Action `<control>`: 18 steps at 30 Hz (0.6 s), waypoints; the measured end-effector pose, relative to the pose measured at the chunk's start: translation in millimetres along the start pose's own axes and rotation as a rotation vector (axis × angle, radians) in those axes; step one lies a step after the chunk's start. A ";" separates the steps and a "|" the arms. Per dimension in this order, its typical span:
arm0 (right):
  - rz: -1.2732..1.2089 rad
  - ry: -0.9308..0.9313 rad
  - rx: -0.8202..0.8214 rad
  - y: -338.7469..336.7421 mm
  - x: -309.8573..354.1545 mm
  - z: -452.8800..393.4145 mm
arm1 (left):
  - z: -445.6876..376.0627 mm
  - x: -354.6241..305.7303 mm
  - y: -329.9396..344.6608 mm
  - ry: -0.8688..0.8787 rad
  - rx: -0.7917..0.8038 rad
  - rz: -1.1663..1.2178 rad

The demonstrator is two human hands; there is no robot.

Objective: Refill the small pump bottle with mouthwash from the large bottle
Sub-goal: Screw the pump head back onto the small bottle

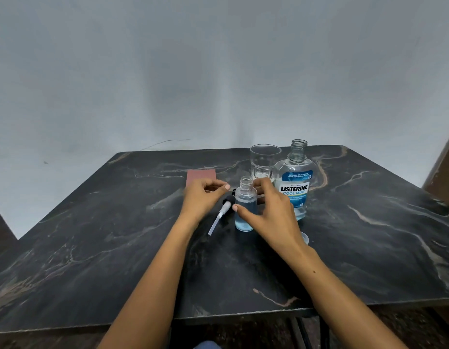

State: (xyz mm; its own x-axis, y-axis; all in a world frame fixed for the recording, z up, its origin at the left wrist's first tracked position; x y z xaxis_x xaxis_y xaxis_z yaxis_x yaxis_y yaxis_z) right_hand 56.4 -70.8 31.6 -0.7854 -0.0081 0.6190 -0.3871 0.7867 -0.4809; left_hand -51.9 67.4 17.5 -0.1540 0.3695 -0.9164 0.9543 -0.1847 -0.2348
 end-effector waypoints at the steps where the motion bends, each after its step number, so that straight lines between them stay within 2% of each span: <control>1: -0.009 -0.003 0.002 -0.6 0.2 0.6 | 1.8 -2.0 1.8 0.022 0.035 -0.051; 5: -0.009 -0.022 -0.012 -3.9 1.1 1.3 | 10.6 -7.1 13.2 0.059 0.244 -0.188; 7: -0.009 -0.022 -0.016 -4.1 1.4 1.8 | 13.5 -8.8 15.1 0.143 0.233 -0.398; 9: -0.011 -0.018 -0.016 -4.2 1.6 1.6 | 14.6 -12.2 12.8 0.189 0.150 -0.528; 14: -0.016 -0.020 -0.008 -5.8 0.8 1.1 | 10.9 -15.2 6.8 0.128 0.059 -0.328; 18: -0.018 -0.029 0.002 -5.7 0.8 0.8 | 6.8 -34.2 -14.5 0.175 -0.129 -0.150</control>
State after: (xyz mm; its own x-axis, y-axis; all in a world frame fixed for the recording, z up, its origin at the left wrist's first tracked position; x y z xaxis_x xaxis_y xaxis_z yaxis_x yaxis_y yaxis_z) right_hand 57.6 -75.8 34.3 -0.7922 -0.0404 0.6090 -0.4021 0.7852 -0.4709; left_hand -62.2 51.3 50.1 -0.2607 0.5379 -0.8017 0.9505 -0.0026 -0.3108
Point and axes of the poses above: each hand's wrist, its own z-axis away from the middle knuckle, its own y-axis out of the palm, x = y × z, the point moved 5 cm from there along -z, towards the middle knuckle, and after that the axes turned 9 degrees about -x, right-handed, at the moved point
